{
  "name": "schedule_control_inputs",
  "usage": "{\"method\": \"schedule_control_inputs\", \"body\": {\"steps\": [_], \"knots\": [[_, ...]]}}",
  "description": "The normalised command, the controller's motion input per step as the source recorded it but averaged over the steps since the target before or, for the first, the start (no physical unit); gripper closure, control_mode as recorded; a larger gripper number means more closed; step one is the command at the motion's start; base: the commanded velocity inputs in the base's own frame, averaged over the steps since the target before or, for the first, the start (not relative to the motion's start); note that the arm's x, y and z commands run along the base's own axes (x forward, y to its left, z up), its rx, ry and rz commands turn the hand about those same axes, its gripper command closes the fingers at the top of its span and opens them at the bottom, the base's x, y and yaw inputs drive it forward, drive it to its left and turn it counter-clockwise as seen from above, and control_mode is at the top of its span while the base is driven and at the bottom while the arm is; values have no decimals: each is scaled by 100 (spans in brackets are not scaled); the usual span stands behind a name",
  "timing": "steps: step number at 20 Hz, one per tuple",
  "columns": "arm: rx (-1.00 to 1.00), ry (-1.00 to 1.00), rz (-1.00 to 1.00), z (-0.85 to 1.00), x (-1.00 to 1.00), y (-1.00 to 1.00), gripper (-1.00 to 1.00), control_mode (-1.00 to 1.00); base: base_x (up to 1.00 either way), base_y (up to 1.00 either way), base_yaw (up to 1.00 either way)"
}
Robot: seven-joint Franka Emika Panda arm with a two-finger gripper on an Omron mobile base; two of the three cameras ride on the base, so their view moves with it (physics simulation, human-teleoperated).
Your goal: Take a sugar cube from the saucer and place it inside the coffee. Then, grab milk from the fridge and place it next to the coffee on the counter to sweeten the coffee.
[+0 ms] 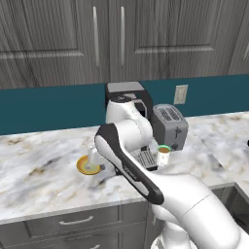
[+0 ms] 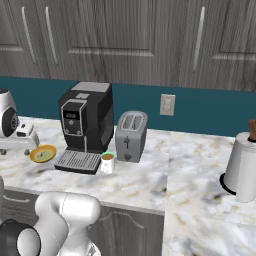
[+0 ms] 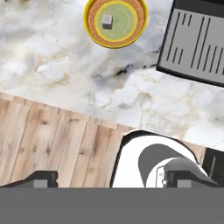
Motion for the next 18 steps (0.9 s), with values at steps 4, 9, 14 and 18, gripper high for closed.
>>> {"method": "schedule_control_inputs", "body": {"steps": [4,9,14,18], "knots": [[0,-2,0,-81,21,29,-100,-100,0,0,0],[-3,-14,-3,-47,35,9,-100,-100,0,0,0],[0,-5,-5,-14,59,2,-100,-100,0,0,0],[0,0,-6,-8,52,9,-100,-100,0,0,0]]}}
